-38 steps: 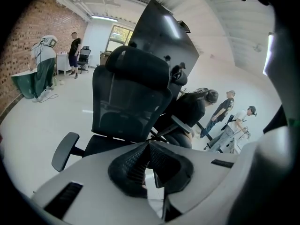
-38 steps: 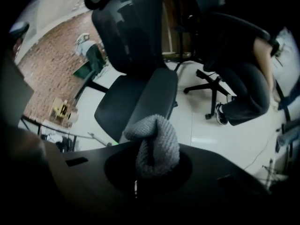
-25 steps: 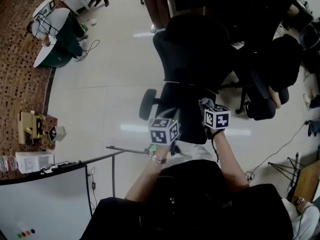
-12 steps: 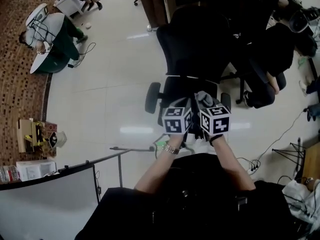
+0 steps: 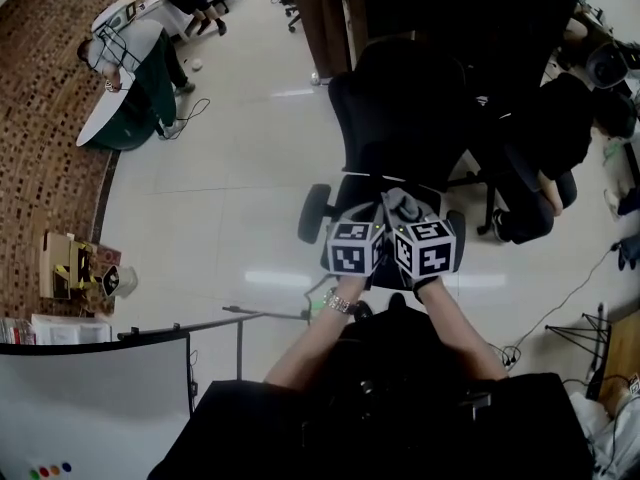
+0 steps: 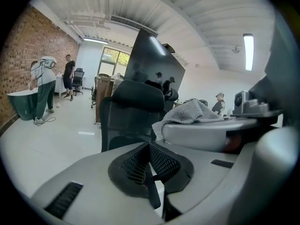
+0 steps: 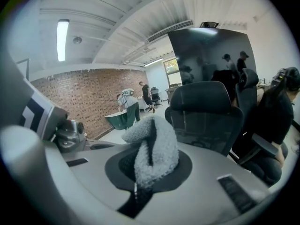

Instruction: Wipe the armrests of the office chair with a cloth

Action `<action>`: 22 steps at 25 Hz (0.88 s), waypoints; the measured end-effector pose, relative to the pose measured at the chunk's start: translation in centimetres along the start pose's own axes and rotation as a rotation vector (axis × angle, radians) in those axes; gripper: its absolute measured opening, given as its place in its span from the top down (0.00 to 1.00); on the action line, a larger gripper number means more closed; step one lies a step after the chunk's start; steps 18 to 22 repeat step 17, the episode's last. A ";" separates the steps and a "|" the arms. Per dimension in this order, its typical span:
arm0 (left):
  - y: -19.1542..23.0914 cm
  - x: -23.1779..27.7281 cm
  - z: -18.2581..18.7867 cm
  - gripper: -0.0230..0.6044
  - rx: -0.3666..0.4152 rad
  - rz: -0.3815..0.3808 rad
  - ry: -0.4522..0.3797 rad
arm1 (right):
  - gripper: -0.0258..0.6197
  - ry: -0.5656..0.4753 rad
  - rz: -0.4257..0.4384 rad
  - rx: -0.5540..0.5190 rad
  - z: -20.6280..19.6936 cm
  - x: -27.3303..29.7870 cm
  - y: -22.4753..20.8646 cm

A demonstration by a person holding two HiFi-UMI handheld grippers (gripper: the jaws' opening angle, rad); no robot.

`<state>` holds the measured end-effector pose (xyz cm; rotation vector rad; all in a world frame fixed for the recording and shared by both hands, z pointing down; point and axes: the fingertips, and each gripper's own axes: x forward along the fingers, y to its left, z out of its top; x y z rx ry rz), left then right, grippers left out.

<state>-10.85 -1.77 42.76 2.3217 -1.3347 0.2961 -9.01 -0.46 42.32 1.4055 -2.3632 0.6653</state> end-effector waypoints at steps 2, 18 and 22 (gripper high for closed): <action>-0.2 0.2 -0.3 0.97 0.003 0.003 0.008 | 0.93 -0.003 0.013 0.002 0.0 0.0 -0.2; -0.6 1.5 2.2 0.97 0.024 0.030 -0.030 | 0.93 -0.041 0.040 -0.017 2.5 -0.4 -1.8; -0.6 1.5 2.2 0.97 0.024 0.030 -0.030 | 0.93 -0.041 0.040 -0.017 2.5 -0.4 -1.8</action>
